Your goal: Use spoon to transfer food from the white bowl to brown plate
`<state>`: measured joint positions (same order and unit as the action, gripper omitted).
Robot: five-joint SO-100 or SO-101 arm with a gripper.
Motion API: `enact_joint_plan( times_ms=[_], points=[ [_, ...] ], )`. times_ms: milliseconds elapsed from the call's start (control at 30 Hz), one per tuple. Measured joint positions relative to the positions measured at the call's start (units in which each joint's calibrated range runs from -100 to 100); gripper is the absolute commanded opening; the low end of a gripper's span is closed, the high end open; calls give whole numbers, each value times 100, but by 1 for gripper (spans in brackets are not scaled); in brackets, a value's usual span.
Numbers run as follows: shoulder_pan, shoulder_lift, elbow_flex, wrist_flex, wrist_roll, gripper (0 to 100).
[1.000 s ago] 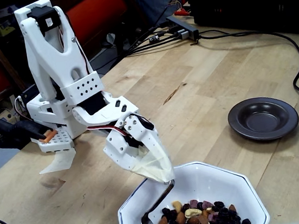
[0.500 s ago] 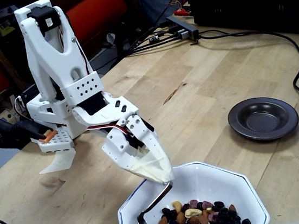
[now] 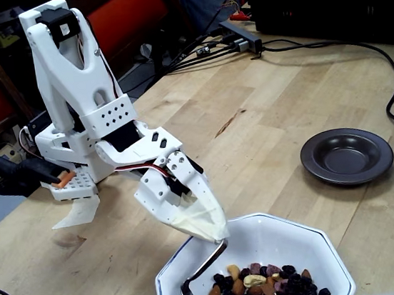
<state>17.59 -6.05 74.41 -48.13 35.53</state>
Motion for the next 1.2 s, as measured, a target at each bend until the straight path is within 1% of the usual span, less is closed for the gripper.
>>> enact_joint_plan(
  times_ms=[200,333,800,933,1200],
  points=[
    [0,532,-76,-8,-10,3],
    [-153,747,-126,-32,-200,3],
    [-1139,773,-152,-64,-1436,3],
    [-1212,773,-160,-64,-1792,3],
    [-1219,781,-177,-72,-2291,3]
  ],
)
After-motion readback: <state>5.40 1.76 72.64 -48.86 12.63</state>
